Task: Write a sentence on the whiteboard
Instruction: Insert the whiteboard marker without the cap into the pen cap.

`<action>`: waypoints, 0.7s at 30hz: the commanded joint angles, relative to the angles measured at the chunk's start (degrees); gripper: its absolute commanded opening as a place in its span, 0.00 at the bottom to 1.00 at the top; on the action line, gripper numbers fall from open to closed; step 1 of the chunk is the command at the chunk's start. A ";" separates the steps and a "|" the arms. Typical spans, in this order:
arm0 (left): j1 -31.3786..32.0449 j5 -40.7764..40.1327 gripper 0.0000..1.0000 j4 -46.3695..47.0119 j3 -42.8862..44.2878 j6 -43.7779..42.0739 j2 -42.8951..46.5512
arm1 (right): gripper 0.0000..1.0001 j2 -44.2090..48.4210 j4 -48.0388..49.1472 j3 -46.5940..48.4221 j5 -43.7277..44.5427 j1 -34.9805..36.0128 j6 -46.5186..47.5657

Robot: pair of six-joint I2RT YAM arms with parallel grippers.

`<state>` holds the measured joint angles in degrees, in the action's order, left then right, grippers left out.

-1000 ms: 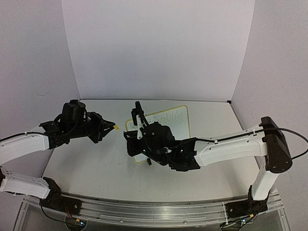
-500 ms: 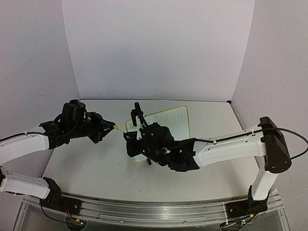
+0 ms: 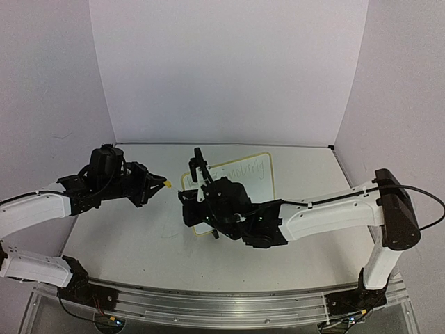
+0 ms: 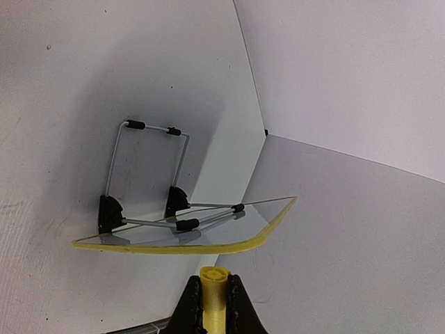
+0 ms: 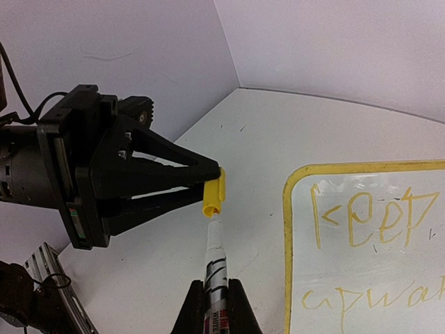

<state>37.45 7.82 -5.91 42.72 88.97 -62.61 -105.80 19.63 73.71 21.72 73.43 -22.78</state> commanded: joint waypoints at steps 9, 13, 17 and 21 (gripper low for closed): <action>0.08 0.26 0.00 2.13 1.00 0.15 1.58 | 0.00 -2.60 -0.60 4.89 2.12 -0.04 0.74; 0.08 0.12 0.00 2.11 0.81 0.15 2.08 | 0.00 -3.31 -0.98 5.29 3.21 -0.04 0.78; 0.08 -0.25 0.00 2.12 0.41 0.38 2.93 | 0.00 -4.17 -1.17 5.76 4.97 -0.08 1.34; 0.08 -0.23 0.00 2.31 0.10 0.42 3.45 | 0.00 -5.11 -0.83 6.64 5.36 -0.29 2.37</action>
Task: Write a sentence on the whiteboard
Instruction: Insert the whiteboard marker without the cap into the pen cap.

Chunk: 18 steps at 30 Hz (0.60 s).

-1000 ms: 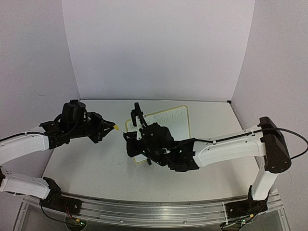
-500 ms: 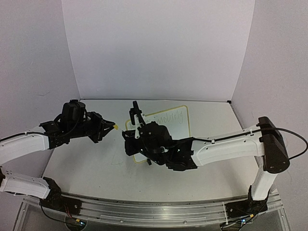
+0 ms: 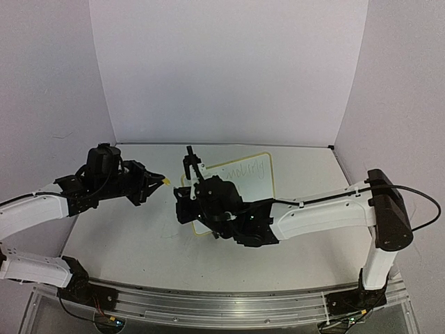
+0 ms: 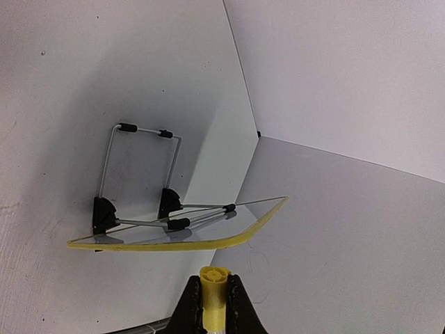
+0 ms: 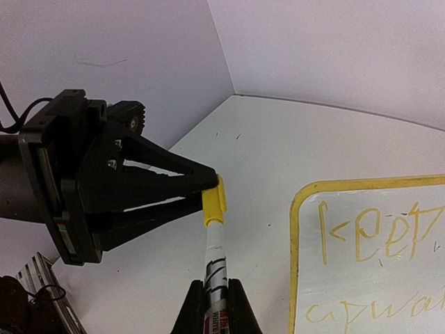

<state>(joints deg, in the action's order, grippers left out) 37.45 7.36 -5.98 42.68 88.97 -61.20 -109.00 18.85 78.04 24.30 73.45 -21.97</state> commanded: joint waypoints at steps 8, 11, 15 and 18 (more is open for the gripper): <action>0.08 1.84 0.00 3.94 -0.14 0.03 1.66 | 0.00 -4.19 4.54 4.42 0.33 -1.64 4.24; 0.08 1.96 0.00 3.88 -0.03 -0.43 1.87 | 0.00 -5.39 4.62 5.86 -0.48 -2.38 4.48; 0.08 2.13 0.00 4.34 0.10 -1.02 1.88 | 0.00 -7.11 4.62 8.01 -1.01 -3.11 5.31; 0.08 2.13 0.00 4.74 0.03 -1.26 1.90 | 0.00 -8.57 4.30 9.69 -0.52 -3.34 6.24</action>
<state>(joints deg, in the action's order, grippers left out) 36.63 5.76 -4.36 42.22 88.85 -60.75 -114.96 22.32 84.07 22.92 71.62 -17.59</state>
